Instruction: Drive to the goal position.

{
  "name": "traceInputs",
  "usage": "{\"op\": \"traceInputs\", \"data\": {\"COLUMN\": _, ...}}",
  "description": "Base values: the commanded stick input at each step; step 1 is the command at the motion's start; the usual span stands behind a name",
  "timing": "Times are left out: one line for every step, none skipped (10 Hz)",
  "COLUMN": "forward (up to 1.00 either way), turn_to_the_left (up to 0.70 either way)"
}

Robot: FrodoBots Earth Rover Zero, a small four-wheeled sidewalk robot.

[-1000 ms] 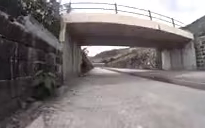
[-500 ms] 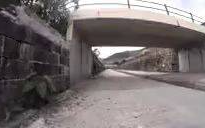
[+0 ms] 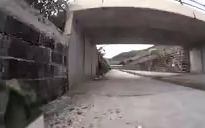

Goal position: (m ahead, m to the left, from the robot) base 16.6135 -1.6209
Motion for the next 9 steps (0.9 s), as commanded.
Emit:
{"op": "traceInputs", "data": {"forward": 1.0, "turn_to_the_left": 0.0}}
{"op": "traceInputs", "data": {"forward": 1.0, "turn_to_the_left": -0.4}}
{"op": "traceInputs", "data": {"forward": 1.0, "turn_to_the_left": -0.4}}
{"op": "traceInputs", "data": {"forward": 1.0, "turn_to_the_left": -0.4}}
{"op": "traceInputs", "data": {"forward": 1.0, "turn_to_the_left": -0.4}}
{"op": "traceInputs", "data": {"forward": 1.0, "turn_to_the_left": -0.4}}
{"op": "traceInputs", "data": {"forward": 1.0, "turn_to_the_left": -0.39}}
{"op": "traceInputs", "data": {"forward": 1.0, "turn_to_the_left": -0.25}}
{"op": "traceInputs", "data": {"forward": 1.0, "turn_to_the_left": -0.11}}
